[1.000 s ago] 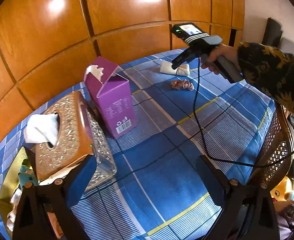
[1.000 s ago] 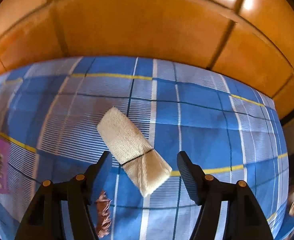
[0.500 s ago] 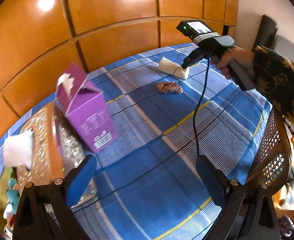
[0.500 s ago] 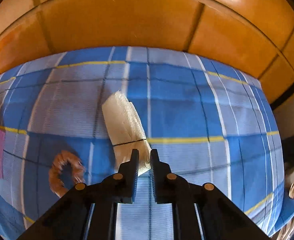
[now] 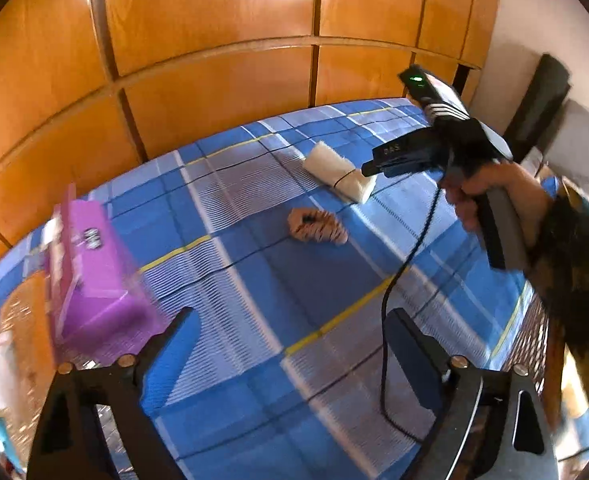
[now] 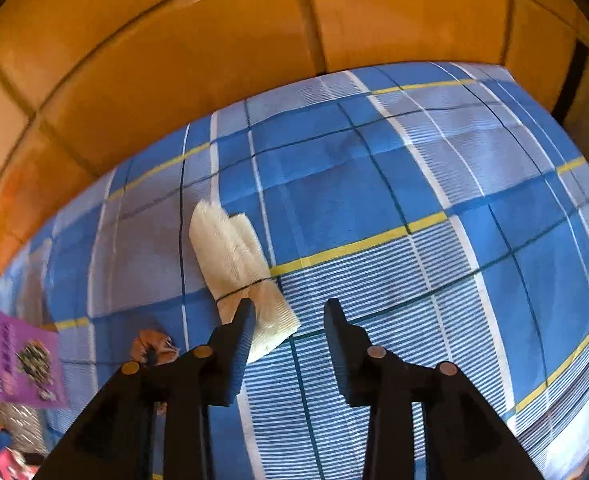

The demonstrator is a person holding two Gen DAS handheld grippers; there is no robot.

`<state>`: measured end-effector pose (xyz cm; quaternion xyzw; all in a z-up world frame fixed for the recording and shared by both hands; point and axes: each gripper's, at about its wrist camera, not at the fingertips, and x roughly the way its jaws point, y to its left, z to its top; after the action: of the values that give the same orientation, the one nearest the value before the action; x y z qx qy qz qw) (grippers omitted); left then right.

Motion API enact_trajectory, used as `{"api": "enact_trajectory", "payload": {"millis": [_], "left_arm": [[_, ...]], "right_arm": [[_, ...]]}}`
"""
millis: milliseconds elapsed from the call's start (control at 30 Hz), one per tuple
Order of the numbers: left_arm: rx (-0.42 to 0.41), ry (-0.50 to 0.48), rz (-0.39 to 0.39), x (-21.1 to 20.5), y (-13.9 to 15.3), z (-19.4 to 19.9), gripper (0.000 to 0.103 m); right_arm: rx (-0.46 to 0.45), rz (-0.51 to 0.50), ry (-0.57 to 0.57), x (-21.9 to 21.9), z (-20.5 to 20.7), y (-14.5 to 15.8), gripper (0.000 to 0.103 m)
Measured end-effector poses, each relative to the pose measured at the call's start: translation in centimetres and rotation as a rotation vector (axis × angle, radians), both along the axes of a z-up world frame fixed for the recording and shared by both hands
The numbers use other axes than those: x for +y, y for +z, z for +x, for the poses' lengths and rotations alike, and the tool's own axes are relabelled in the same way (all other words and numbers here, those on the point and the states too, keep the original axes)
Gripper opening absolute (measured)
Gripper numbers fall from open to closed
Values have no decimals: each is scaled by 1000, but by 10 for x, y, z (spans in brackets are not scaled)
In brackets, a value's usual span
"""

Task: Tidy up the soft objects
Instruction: 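Grasp the white rolled cloth with the right gripper while the left grasps the brown scrunchie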

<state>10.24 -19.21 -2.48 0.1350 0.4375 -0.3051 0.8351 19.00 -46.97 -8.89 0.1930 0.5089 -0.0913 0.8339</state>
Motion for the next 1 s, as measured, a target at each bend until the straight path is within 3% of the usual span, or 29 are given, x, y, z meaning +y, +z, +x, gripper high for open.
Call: {"api": "enact_trajectory", "payload": {"millis": [433,667,833,1000], "left_arm": [[178,122,-19,-68,-51,84,74],[207,188,-15,-101,-72,114,72],[244,202,39,-116,-99,123,70],[115,123,32,-109,-105,105,72]], "right_arm": [[-53,35,-97,-20,-5,11,42],[-54,13,-57,-12,-1,10,50],[-83,11,-22,-5,3,13,56],[-101,-32,82,15,11,14,65]]}}
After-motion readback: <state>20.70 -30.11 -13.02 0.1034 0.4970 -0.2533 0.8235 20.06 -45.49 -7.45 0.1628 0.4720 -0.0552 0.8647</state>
